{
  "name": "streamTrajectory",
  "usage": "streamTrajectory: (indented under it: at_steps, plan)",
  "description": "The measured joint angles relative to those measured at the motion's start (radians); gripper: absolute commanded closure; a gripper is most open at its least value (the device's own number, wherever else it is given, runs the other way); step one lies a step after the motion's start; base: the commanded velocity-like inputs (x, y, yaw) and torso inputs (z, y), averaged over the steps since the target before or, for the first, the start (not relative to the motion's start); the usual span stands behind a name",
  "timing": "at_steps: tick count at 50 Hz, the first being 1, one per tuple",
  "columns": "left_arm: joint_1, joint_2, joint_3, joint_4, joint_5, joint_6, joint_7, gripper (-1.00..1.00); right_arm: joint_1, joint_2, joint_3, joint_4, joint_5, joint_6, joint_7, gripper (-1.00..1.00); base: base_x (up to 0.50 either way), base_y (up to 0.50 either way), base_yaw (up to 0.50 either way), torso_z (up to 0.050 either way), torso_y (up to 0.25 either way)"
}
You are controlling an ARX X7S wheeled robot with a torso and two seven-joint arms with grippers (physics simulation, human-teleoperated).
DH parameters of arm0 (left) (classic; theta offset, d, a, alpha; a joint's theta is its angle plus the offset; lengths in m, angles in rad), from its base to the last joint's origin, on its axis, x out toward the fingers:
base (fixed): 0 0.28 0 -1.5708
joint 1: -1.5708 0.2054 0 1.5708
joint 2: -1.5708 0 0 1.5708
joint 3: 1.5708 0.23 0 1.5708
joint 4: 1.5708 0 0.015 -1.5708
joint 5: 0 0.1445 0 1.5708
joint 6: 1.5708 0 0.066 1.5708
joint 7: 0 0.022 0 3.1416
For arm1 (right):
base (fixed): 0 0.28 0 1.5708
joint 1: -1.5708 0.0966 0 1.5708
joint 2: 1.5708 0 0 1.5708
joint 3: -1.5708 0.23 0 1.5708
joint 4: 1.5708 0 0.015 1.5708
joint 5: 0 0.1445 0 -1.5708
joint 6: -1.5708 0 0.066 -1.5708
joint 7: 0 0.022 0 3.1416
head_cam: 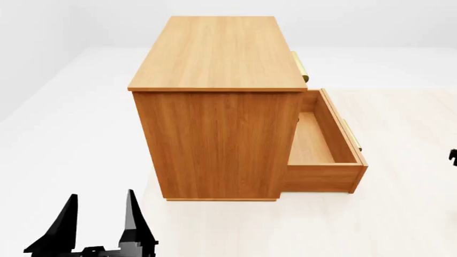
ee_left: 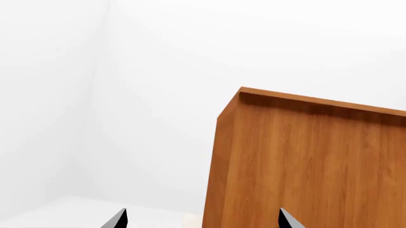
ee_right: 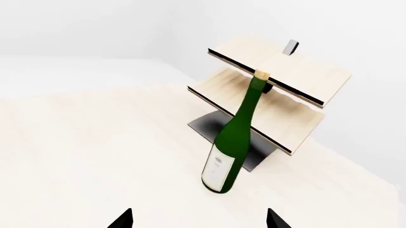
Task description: Put the bowl on top of the cabinet.
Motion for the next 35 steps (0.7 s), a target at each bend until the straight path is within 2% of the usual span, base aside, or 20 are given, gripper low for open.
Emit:
streamTrajectory:
  at_steps: [35]
  plan:
    - [-0.037, -0.002, 0.013, 0.0, -0.002, -0.03, -0.014, -1.0, 0.06, 0.034, -0.029, 0.101, 0.09, 0.175, -0.127, -1.0, 0.0, 0.0, 0.0, 0.0, 0.0]
